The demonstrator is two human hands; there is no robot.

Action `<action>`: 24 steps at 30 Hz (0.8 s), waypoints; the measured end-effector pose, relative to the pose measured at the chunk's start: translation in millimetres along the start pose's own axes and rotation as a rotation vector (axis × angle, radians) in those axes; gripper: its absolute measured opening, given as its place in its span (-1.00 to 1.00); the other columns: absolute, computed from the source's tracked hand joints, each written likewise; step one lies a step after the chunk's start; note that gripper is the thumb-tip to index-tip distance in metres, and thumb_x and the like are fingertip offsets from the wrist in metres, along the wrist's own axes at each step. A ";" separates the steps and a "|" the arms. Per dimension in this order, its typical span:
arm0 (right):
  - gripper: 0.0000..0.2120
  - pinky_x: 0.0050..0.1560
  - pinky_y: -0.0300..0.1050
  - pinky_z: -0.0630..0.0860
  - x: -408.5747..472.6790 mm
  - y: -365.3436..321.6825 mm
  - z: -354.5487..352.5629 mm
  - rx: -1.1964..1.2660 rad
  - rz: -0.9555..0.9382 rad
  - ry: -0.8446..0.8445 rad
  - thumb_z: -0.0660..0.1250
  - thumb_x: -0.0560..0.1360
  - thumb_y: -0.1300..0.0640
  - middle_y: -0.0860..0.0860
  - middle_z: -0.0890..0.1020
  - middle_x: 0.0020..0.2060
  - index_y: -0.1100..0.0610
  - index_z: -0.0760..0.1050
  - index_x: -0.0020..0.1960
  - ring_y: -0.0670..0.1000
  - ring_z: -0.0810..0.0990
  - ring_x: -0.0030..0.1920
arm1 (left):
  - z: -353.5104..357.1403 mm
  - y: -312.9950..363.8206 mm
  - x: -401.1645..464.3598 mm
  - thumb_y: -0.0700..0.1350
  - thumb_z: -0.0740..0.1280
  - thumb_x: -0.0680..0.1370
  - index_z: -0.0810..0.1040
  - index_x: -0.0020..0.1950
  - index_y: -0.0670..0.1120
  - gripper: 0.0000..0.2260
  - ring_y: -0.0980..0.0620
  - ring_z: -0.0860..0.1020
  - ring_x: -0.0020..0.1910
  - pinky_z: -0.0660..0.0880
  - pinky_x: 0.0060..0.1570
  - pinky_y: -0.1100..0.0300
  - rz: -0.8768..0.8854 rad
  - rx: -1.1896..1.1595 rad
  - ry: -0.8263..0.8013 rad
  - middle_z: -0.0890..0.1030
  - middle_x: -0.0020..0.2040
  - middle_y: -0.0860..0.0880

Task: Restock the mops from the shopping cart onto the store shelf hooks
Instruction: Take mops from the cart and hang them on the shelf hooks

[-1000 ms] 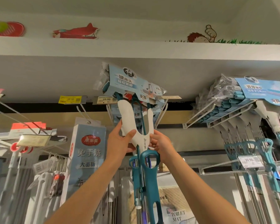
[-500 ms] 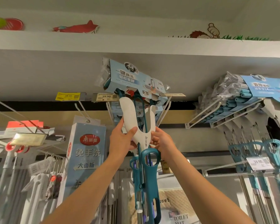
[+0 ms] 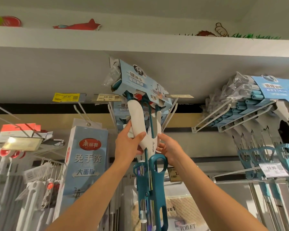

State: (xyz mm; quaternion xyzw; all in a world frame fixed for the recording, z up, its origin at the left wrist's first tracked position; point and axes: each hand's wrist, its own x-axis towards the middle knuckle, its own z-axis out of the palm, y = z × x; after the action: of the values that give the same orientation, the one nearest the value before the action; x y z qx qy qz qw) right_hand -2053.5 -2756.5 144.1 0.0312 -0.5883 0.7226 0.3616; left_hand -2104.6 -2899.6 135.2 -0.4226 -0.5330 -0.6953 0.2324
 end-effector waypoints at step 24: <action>-0.72 -0.02 0.01 0.62 23.8 -2.8 -21.4 0.122 0.148 0.061 0.30 0.58 0.11 0.14 0.63 -0.23 0.27 0.52 0.20 0.14 0.64 -0.15 | 19.6 -16.6 17.0 -0.17 0.44 0.56 0.31 0.56 0.11 -0.39 -0.12 0.62 0.17 0.68 -0.26 0.00 -0.021 -0.051 -0.089 0.48 0.21 0.10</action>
State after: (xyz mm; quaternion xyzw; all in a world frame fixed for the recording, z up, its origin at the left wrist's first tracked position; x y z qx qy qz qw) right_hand -2061.3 -2726.2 151.1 -0.0122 -0.5326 0.7824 0.3225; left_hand -2119.9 -2873.7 141.8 -0.4531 -0.5292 -0.6917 0.1902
